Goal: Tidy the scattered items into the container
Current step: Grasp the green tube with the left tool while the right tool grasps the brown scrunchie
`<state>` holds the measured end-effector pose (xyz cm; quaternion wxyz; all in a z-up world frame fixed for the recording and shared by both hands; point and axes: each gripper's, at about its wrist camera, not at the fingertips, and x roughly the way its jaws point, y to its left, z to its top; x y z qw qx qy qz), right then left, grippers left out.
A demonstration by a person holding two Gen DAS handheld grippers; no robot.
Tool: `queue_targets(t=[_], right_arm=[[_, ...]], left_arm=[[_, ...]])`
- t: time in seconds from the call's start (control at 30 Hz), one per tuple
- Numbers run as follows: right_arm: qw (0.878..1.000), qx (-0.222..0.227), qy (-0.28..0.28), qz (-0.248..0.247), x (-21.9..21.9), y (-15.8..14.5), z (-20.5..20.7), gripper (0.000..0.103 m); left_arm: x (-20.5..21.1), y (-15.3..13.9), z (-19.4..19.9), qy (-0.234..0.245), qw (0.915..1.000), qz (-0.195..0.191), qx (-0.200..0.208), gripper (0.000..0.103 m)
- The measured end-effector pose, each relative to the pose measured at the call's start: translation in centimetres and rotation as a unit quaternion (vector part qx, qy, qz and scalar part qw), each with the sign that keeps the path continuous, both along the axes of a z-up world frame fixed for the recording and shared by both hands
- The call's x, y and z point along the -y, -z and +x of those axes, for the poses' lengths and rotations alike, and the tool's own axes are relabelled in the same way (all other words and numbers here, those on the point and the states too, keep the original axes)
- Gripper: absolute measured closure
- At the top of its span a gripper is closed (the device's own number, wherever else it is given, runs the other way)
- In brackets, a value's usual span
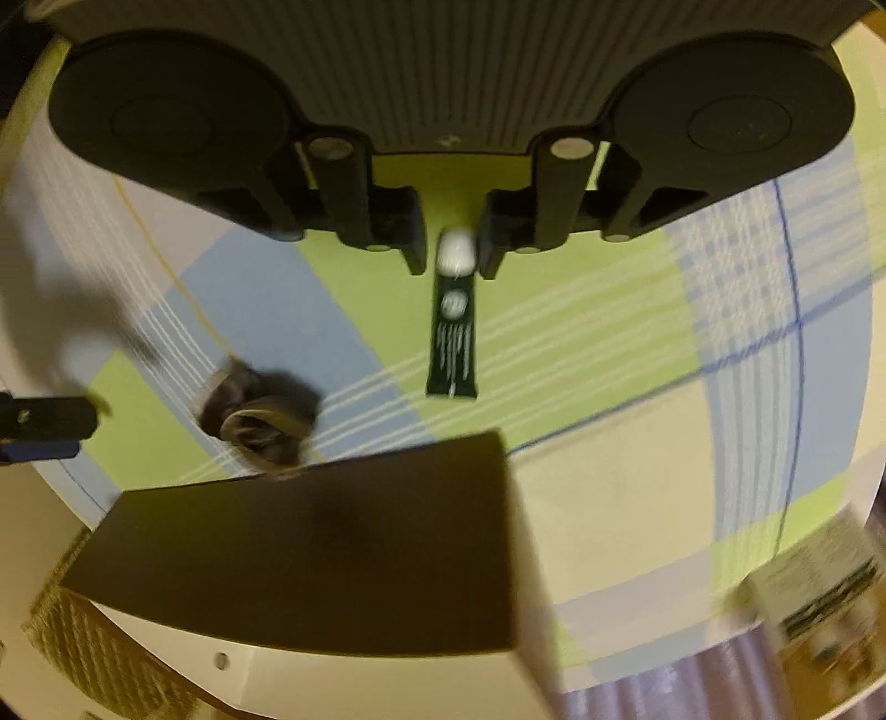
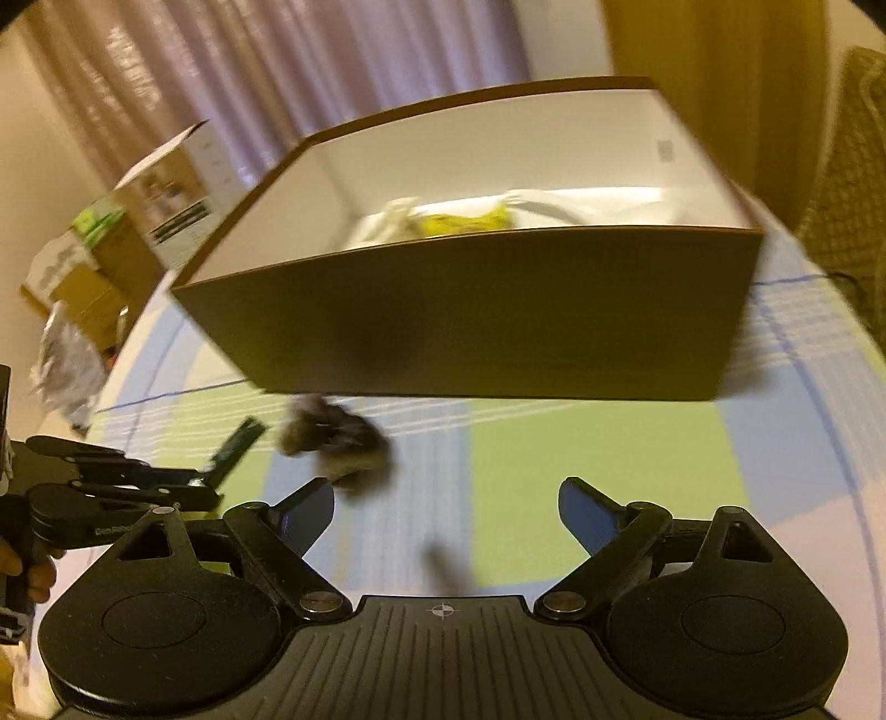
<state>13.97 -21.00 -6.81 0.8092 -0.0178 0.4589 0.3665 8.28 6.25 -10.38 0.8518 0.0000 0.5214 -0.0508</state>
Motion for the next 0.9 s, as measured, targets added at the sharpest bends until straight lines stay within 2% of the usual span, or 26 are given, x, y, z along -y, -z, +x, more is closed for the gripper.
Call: queue_targets(t=[0.1,0.23,0.33,0.37,0.4,0.43,0.47,0.53,0.57,0.77,0.9], right_arm=[[1.0,0.008,-0.028,0.006,-2.2,0.0,-0.4,0.01],[0.998,0.025,-0.059,-0.002,-5.7,1.2,-0.5,0.01],[0.997,0.035,-0.068,-0.011,-7.9,2.3,-0.1,0.01],[0.997,0.04,-0.068,-0.019,-8.4,2.7,0.1,0.015],[0.996,0.042,-0.07,-0.027,-8.9,3.3,0.1,0.035],[0.996,0.037,-0.074,-0.034,-9.2,3.8,0.2,0.046],[0.996,0.029,-0.076,-0.035,-9.1,4.2,0.4,0.054],[0.996,0.022,-0.08,-0.034,-8.6,4.6,0.3,0.056],[0.995,0.023,-0.085,-0.037,-8.3,4.6,0.2,0.077],[0.996,0.019,-0.074,-0.049,-5.0,3.7,-0.3,0.081],[0.997,0.008,-0.042,-0.056,-1.9,2.8,-0.2,0.081]], left_arm=[[-1.0,-0.2,-1.5,-0.016,0.9998,-0.004,-0.01,0.091],[-2.4,-0.9,-2.6,-0.042,0.9986,-0.031,-0.012,0.089],[-2.8,-1.4,-2.5,-0.056,0.9981,-0.025,-0.003,0.089],[-2.8,-1.5,-2.4,-0.058,0.998,-0.025,-0.001,0.087],[-2.8,-1.7,-2.4,-0.059,0.9979,-0.025,0.001,0.086],[-2.8,-1.7,-2.3,-0.059,0.998,-0.024,0.003,0.086],[-2.7,-1.8,-2.1,-0.058,0.998,-0.023,0.004,0.086],[-2.6,-1.8,-2.0,-0.056,0.9982,-0.022,0.007,0.084],[-2.6,-1.9,-1.9,-0.055,0.9982,-0.022,0.009,0.083],[-1.7,-1.7,-0.3,-0.039,0.9988,-0.028,0.015,0.082],[-1.0,-1.4,1.3,-0.021,0.9993,-0.026,0.018,0.082]])
